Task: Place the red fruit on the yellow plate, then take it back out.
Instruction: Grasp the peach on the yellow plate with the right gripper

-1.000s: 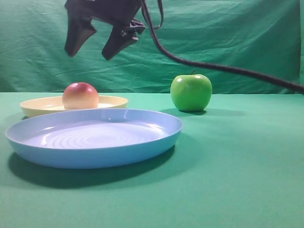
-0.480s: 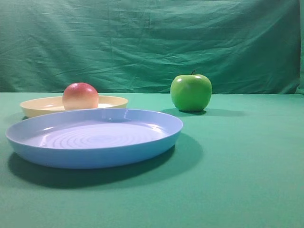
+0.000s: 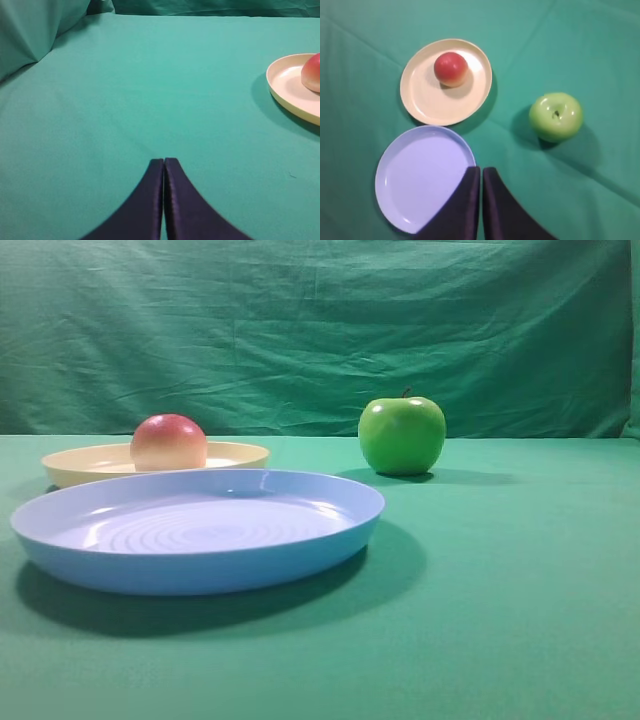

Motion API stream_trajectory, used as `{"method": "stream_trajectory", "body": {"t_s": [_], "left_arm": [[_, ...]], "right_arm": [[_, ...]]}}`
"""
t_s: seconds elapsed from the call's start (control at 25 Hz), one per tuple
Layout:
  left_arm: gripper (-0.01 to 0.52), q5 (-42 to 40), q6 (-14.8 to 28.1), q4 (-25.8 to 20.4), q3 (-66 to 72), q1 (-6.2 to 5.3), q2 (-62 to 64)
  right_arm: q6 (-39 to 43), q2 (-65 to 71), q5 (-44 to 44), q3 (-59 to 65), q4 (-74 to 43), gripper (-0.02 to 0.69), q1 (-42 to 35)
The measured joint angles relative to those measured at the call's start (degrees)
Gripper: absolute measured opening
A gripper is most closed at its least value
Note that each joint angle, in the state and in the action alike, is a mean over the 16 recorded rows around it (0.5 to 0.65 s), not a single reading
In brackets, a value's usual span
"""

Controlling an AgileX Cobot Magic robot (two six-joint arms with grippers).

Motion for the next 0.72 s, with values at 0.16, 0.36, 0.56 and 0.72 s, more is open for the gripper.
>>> {"method": "stream_trajectory", "body": {"t_s": [0.16,0.36,0.56,0.72], "left_arm": [[0.000,0.00,0.00,0.00,0.00,0.00,0.00],[0.000,0.00,0.00,0.00,0.00,0.00,0.00],[0.000,0.00,0.00,0.00,0.00,0.00,0.00],[0.000,0.00,0.00,0.00,0.00,0.00,0.00]], "right_arm": [[0.02,-8.84,-1.25,8.29,-0.87,0.000,-0.03],[-0.03,-19.87,-1.72,17.06,-2.39,0.000,-0.03],[-0.06,-30.08,-0.80,22.54,-4.51,0.000,-0.03],[-0.04,-37.12,0.69,24.72,-6.77,0.000,-0.03]]}}
